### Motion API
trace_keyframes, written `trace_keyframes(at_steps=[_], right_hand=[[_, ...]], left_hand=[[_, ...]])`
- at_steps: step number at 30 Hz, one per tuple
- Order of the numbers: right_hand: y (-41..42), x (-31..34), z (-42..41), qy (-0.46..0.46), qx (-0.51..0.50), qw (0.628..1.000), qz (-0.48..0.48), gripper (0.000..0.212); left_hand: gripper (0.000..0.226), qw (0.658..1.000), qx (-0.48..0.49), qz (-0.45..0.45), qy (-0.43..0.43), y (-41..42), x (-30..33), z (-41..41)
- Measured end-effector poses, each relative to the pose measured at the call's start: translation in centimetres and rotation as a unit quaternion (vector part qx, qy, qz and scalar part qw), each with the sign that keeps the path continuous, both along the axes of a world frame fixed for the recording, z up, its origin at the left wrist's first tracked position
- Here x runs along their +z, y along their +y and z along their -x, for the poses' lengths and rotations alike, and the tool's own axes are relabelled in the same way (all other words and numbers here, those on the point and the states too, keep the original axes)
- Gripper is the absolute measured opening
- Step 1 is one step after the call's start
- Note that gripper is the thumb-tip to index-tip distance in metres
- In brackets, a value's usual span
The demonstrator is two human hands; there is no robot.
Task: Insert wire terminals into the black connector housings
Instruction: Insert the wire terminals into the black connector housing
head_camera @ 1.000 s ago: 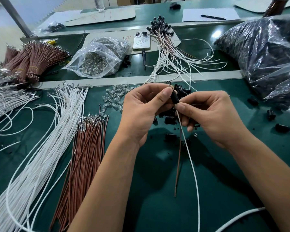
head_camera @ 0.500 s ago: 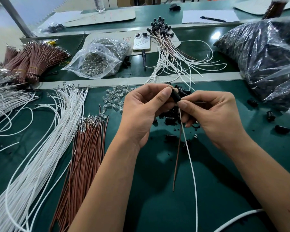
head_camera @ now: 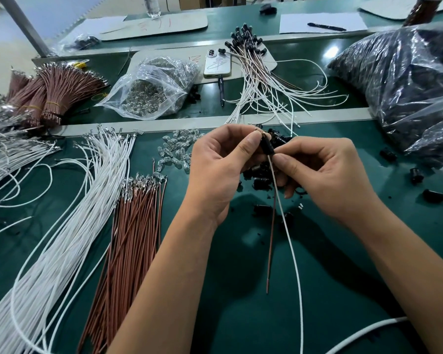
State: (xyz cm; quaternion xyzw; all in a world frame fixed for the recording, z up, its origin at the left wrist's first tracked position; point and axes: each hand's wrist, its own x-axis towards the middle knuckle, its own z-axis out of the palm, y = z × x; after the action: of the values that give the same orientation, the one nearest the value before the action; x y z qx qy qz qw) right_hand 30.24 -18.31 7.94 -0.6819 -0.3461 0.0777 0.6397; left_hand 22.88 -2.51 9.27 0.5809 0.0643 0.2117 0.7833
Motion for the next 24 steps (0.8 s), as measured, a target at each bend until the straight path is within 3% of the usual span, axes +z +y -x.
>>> trace_keyframes(at_steps=[24], right_hand=[[0.01, -0.37, -0.19, -0.010, -0.005, 0.999, 0.044, 0.014]], left_hand=[[0.013, 1.000, 0.007, -0.014, -0.017, -0.06, -0.17, -0.12]])
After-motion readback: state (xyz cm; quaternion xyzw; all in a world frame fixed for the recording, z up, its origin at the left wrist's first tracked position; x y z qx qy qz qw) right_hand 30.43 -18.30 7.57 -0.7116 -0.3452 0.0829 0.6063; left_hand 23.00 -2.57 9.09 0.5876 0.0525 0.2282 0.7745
